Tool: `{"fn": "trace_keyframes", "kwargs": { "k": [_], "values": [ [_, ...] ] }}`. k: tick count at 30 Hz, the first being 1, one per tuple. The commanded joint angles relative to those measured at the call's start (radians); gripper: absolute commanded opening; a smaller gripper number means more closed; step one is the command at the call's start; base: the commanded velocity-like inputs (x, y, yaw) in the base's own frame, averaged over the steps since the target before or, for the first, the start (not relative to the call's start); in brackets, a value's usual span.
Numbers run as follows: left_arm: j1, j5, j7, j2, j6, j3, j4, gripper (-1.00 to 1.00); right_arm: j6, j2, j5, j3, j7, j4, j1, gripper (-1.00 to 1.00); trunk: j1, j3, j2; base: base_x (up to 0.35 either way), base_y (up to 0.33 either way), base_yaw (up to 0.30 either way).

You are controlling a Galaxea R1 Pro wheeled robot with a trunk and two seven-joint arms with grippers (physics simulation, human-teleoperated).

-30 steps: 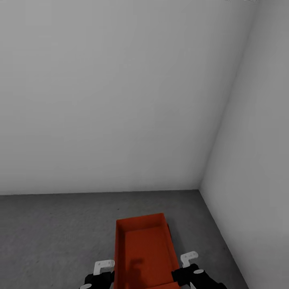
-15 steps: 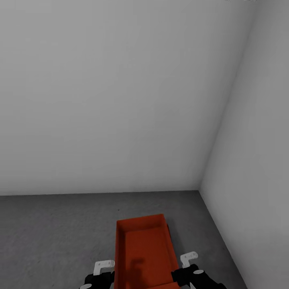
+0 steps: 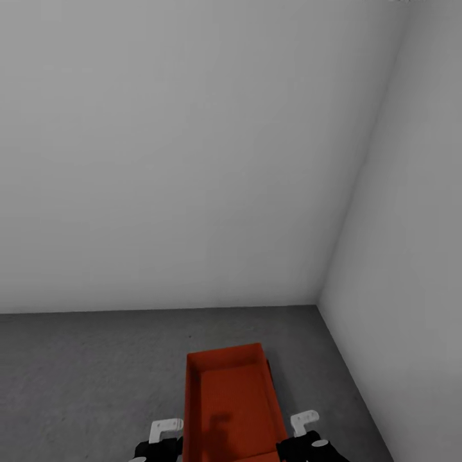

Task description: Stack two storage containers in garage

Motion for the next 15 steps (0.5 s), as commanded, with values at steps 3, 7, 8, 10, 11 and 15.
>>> {"fn": "trace_keyframes", "kwargs": {
  "k": [3,7,8,10,11,15],
  "values": [
    [0.005,-0.009,0.002,-0.001,-0.004,0.008,0.001,1.0,0.006,-0.003,0.003,0.001,0.002,-0.003,0.015,1.0,-0.011,0.008,0.02,0.0,0.0,0.0],
    [0.018,-0.009,0.002,-0.001,-0.004,0.008,0.001,1.0,0.007,-0.006,0.005,0.001,0.001,-0.003,0.034,1.0,-0.027,0.021,0.048,0.0,0.0,0.0],
    [0.022,-0.009,0.002,-0.001,-0.004,0.008,0.001,1.0,0.007,-0.007,0.006,0.001,0.001,-0.003,0.04,1.0,-0.031,0.024,0.055,0.0,0.0,0.0],
    [0.037,-0.009,0.002,-0.001,-0.005,0.008,0.002,1.0,0.006,-0.008,0.009,0.001,0.0,-0.003,0.061,1.0,-0.038,0.03,0.069,0.0,0.0,0.0],
    [0.043,-0.009,0.002,-0.001,-0.006,0.008,0.002,1.0,0.006,-0.009,0.01,0.001,0.0,-0.003,0.069,1.0,-0.042,0.033,0.076,0.0,0.0,0.0],
    [0.06,-0.009,0.001,0.0,-0.008,0.008,0.002,1.0,0.005,-0.011,0.012,0.001,0.0,-0.003,0.099,1.0,-0.057,0.046,0.104,0.0,0.0,0.0]
  ]
}}
